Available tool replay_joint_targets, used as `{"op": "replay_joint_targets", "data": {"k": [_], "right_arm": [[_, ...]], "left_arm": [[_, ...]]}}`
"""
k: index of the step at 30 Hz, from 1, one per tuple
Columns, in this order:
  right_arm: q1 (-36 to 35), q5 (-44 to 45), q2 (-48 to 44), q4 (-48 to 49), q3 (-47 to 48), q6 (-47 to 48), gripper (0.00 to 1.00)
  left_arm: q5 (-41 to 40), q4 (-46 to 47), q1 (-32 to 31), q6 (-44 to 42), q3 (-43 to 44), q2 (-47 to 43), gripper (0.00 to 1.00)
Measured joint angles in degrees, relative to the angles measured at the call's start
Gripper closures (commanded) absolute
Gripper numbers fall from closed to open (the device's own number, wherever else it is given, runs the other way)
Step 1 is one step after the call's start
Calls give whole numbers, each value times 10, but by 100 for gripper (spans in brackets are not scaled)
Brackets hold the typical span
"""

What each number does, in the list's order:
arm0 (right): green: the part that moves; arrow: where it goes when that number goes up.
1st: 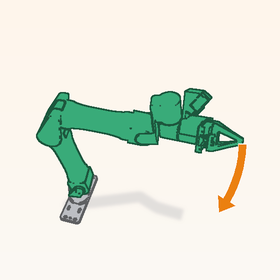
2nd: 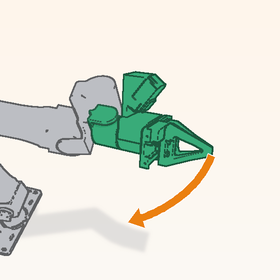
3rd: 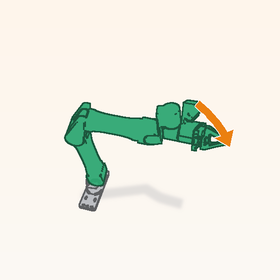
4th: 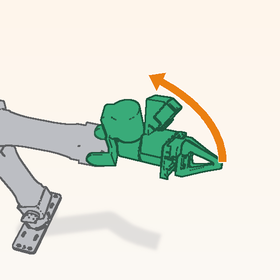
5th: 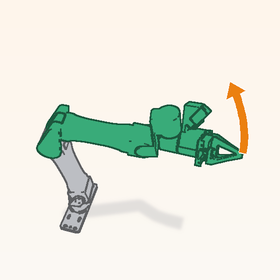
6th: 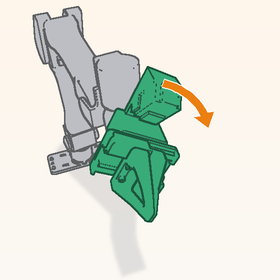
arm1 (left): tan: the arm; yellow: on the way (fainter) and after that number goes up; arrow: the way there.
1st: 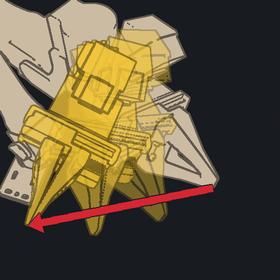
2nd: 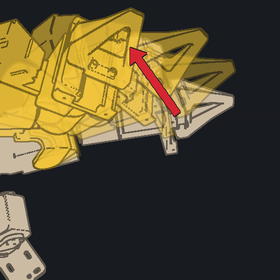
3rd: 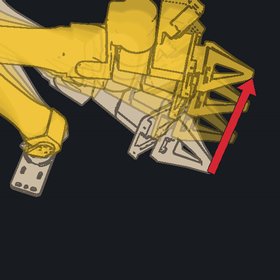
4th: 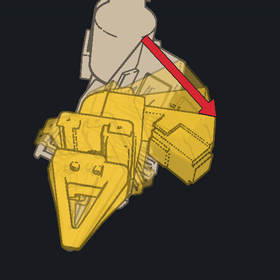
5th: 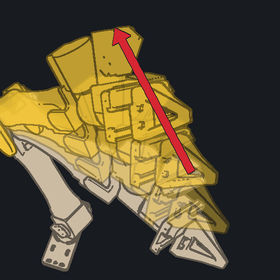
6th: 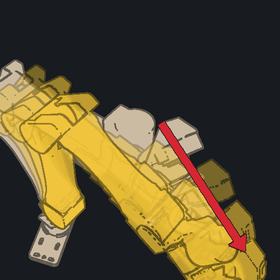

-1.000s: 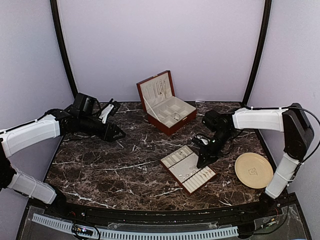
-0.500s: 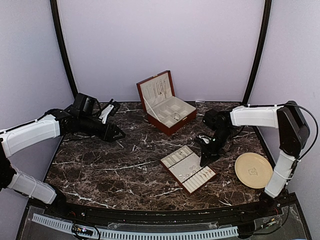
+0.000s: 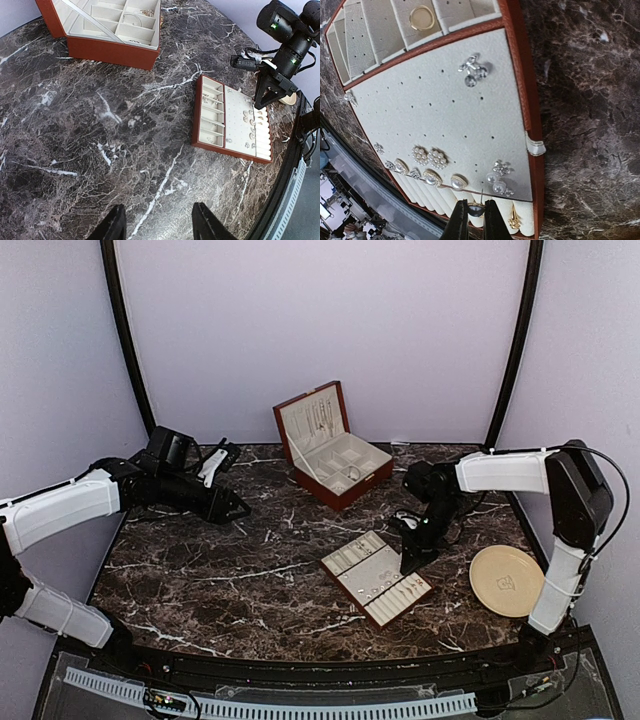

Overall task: Organize the mixed jewelry
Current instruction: Place the earring in the earring holder.

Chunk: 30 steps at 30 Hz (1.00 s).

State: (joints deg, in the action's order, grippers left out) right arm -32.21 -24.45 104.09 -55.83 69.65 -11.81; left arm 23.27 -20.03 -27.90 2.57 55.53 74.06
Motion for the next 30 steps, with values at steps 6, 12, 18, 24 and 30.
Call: {"op": "replay_joint_targets", "data": {"k": [6, 12, 18, 24, 30], "right_arm": [[0, 0, 2, 0, 1, 3, 95], [0, 0, 6, 0, 1, 5, 95], [0, -1, 10, 1, 5, 6, 95], [0, 0, 12, 1, 7, 7, 95], [0, 2, 13, 1, 9, 8, 95]], "left_arm": [[0, 0, 0, 0, 0, 0, 54], [0, 0, 0, 0, 0, 0, 54], [0, 0, 0, 0, 0, 0, 54], [0, 0, 0, 0, 0, 0, 54], [0, 0, 0, 0, 0, 0, 55]]}}
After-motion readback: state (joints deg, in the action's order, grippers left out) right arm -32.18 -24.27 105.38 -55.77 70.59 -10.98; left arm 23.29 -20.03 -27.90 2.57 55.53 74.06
